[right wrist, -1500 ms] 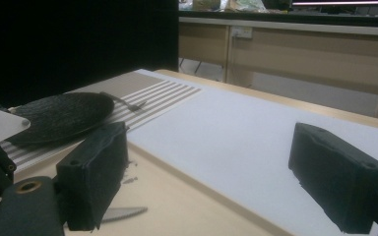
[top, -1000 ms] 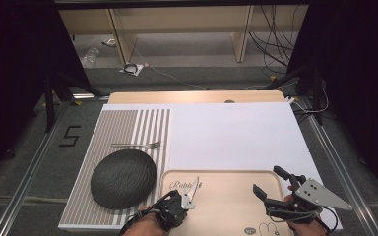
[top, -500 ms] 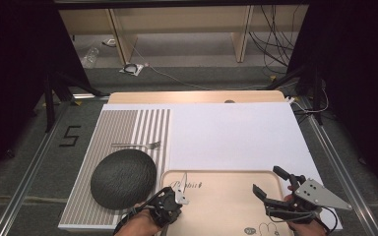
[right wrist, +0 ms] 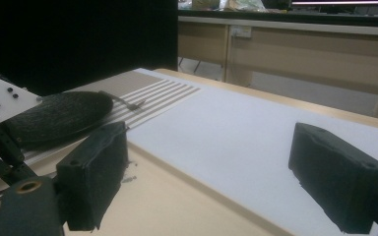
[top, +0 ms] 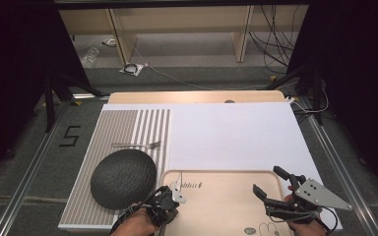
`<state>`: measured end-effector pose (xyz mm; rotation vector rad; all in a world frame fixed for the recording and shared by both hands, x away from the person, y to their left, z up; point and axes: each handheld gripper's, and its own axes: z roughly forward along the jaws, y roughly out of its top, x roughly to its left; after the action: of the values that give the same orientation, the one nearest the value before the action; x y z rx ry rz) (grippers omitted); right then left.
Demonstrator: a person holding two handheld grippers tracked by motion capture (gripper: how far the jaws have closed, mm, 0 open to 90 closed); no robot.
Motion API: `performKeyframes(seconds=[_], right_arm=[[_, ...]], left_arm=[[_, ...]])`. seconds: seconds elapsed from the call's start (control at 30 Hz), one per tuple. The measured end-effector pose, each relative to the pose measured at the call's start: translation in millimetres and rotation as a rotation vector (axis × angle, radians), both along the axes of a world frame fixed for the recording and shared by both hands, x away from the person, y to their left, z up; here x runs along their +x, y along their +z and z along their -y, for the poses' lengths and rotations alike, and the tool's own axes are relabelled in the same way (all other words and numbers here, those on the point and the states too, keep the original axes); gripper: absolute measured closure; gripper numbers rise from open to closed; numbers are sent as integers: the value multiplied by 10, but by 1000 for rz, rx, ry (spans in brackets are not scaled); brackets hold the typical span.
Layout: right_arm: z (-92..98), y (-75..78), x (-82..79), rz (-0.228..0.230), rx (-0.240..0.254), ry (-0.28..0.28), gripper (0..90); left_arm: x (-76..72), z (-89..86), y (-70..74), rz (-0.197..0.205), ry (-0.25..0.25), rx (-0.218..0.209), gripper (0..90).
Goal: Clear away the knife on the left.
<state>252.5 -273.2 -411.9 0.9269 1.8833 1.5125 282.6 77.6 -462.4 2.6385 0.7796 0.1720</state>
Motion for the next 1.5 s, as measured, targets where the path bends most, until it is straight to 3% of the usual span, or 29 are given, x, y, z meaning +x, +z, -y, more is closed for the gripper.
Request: performKeyframes(seconds=[0.77,0.83,0.97,1.03,1.13,1.2,1.27,1.33,1.5], right_arm=[[1,1,-1,0,0,-1,160],[1,2,-1,1,0,-3,159],[1,3,-4,1,-3,-4,160],[2,5,-7,0,-4,-4,159],[2,0,1,0,1,-3,160],[3,2,-2,3,-1,-3,159],[3,4,-4,2,-3,-4,159],[3,2,-3,2,1,-2,159],[4,0,-2,3,3,-1,159]], left_arm=[[21,-98,20,-49,15,30,893],[2,-88,32,-15,8,37,892],[28,-115,81,2,25,-16,884],[39,-144,126,17,36,-58,830],[39,-176,199,26,24,-82,784],[52,-196,239,33,39,-101,670],[57,-199,246,35,45,-102,623],[64,-211,261,45,55,-98,513],[103,-257,312,74,96,-113,417]])
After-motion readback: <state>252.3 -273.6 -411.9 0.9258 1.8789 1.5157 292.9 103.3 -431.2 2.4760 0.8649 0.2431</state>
